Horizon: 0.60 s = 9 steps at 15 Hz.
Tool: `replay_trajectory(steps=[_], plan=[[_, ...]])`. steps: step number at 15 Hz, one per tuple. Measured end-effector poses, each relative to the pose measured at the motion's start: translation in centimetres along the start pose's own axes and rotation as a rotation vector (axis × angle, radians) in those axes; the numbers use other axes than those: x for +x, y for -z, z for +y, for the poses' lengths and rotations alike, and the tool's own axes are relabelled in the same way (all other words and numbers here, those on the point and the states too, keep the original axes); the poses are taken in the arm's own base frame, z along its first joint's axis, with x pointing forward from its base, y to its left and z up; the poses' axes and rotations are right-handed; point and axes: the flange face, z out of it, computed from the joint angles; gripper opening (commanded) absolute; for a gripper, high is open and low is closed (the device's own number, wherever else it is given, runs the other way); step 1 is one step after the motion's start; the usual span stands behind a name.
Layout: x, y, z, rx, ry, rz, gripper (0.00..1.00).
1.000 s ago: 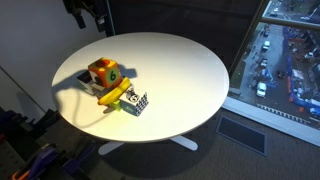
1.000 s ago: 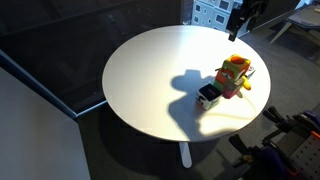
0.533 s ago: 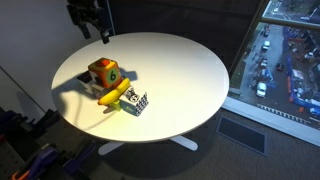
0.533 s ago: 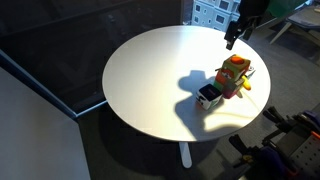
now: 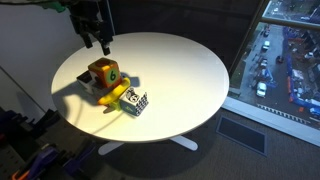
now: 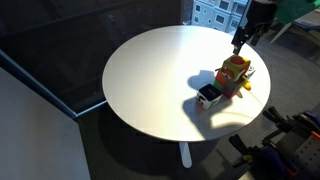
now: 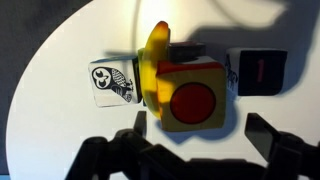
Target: Put the orange toy on the table
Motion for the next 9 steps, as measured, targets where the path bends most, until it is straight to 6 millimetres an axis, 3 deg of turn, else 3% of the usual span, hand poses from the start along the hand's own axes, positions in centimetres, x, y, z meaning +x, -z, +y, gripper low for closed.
replay_trajectory(steps=[9], plan=[[-0.47, -0.69, 0.20, -0.004, 0.001, -0.016, 1.00]])
